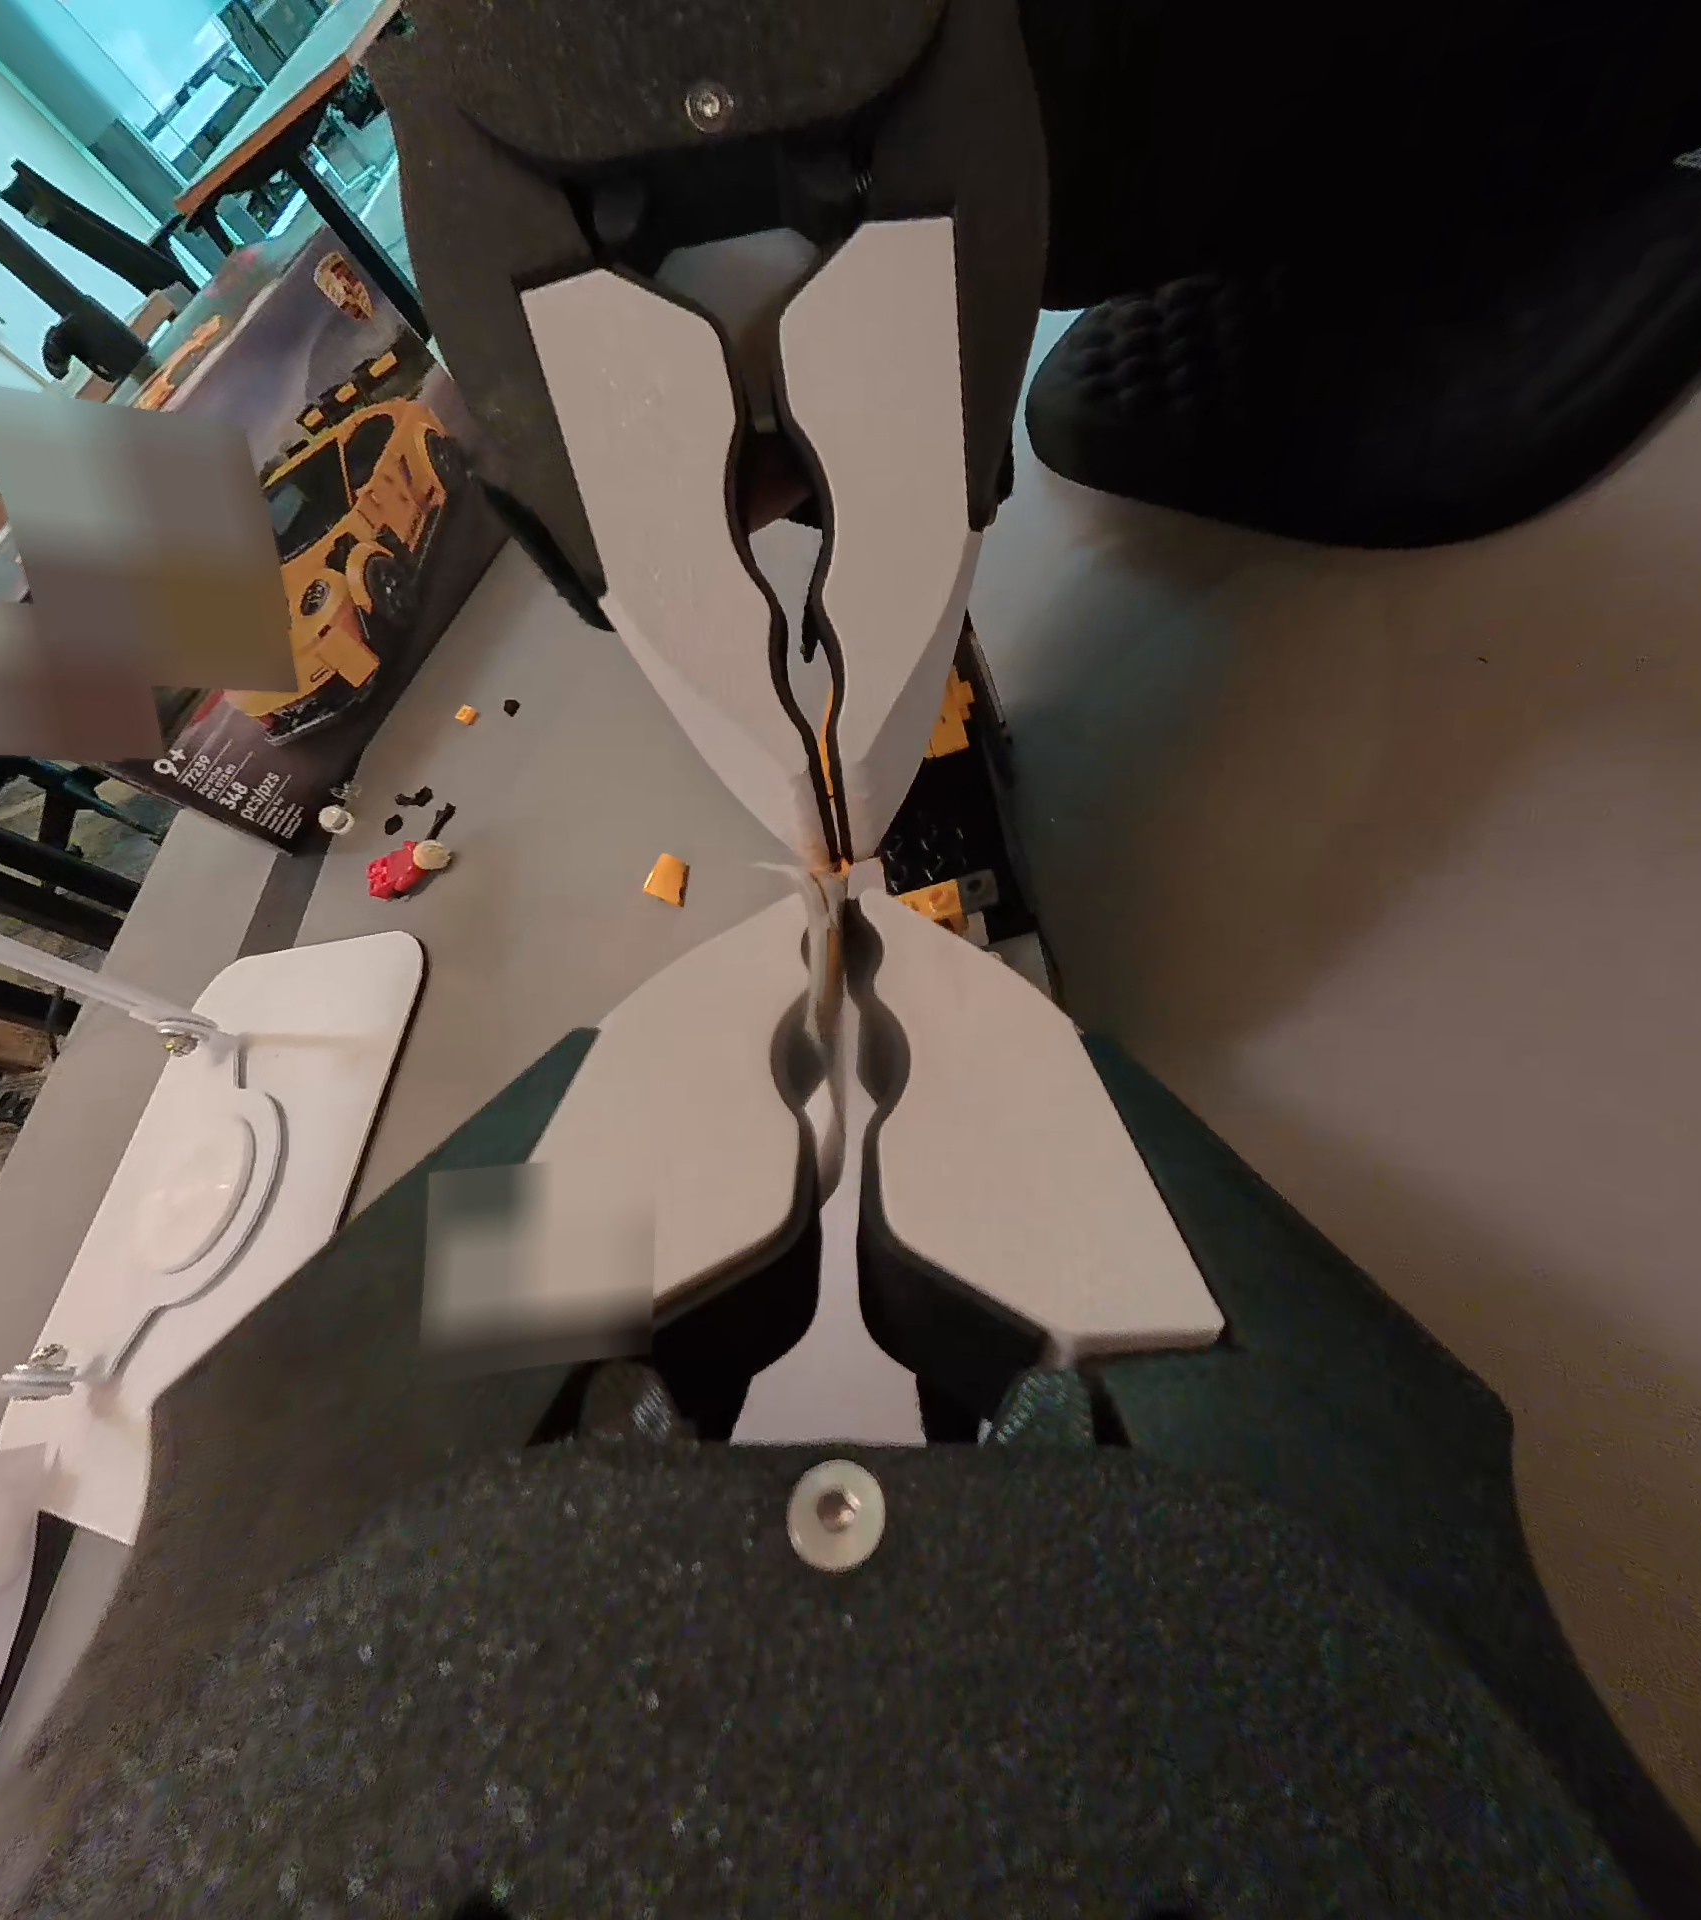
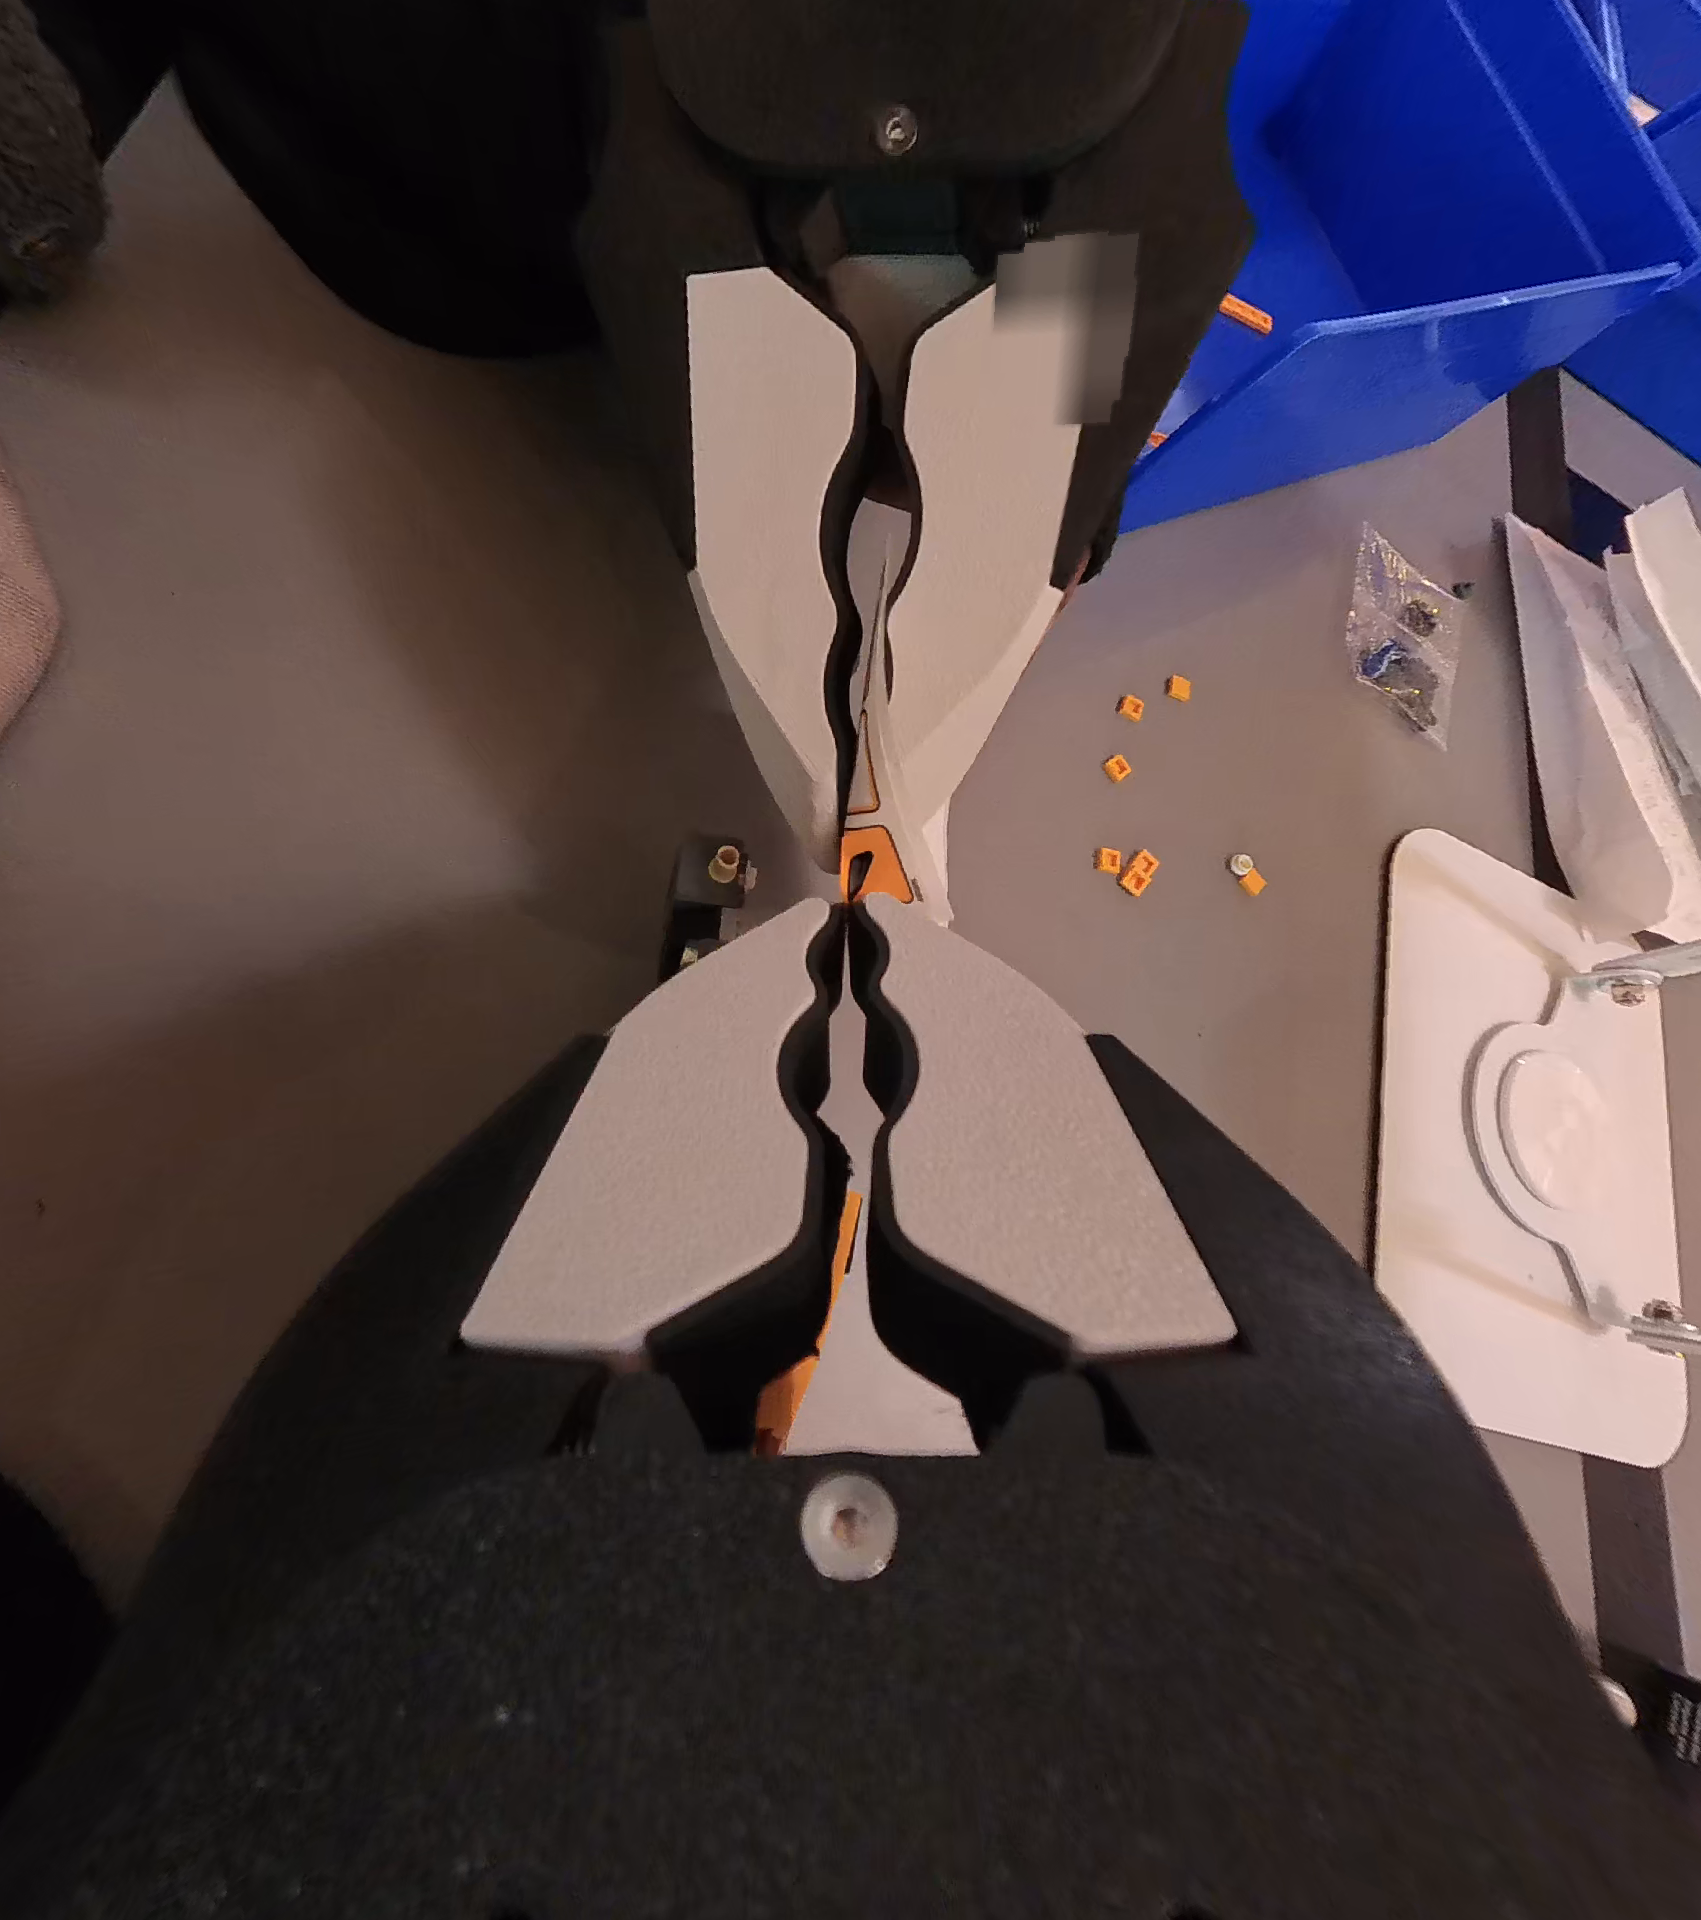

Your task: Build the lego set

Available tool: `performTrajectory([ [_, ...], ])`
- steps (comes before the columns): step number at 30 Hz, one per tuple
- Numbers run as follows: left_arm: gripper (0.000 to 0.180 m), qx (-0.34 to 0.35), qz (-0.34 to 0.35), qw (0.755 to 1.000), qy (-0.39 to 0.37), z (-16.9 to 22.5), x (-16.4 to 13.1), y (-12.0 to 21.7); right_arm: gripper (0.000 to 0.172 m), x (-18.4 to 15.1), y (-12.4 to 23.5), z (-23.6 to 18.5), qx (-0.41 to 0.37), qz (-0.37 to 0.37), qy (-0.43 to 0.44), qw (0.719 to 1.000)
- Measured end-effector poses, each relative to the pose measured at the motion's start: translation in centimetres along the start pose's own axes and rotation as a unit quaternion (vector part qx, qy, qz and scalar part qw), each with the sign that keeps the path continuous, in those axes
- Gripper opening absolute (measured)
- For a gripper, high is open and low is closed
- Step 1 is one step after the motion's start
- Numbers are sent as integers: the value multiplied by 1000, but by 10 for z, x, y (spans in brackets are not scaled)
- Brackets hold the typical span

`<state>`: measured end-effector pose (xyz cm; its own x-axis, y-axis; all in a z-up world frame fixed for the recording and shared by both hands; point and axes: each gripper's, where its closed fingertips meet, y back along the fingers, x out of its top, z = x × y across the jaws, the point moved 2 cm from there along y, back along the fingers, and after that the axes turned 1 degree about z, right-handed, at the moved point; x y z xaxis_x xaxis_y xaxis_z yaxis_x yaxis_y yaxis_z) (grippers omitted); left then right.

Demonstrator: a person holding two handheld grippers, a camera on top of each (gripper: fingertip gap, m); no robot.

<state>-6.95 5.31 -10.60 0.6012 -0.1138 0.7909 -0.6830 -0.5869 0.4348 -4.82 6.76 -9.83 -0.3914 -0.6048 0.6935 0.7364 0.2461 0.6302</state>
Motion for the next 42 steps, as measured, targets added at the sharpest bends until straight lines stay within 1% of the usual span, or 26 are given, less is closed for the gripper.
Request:
performTrajectory([
  [11,0,11,-25,1000,-9,2,-4,-1,0,-3,-3,0,-10,-18,13,1000],
  [14,0,23,-66,997,-31,0,-15,-3,0,-2,0,0,-12,-15,13,1000],
  [16,0,13,-50,999,-15,2,-11,-3,0,-2,2,2,-19,-18,16,1000],
  [19,0,20,-44,999,-10,-1,-9,-1,0,-1,2,1,-17,-13,15,1000],
  [24,0,1,-11,996,89,-6,-7,1,0,1,4,6,-42,-13,25,999],
  [26,0,-12,2,992,128,-7,-5,3,11,3,4,9,-55,-12,29,998],
  [28,0,-21,16,988,154,-8,-4,4,15,5,4,9,-62,-12,34,997],
  [30,0,-27,24,986,163,-7,-1,5,15,5,3,9,-64,-12,39,997],
  [32,0,-31,28,986,161,-5,0,5,13,6,1,8,-65,-13,42,997],
  [35,0,-37,29,988,148,-2,1,3,7,5,0,6,-59,-11,42,997],
  [42,0,-35,21,994,104,3,1,0,1,3,-1,-1,-25,-5,25,999],
])
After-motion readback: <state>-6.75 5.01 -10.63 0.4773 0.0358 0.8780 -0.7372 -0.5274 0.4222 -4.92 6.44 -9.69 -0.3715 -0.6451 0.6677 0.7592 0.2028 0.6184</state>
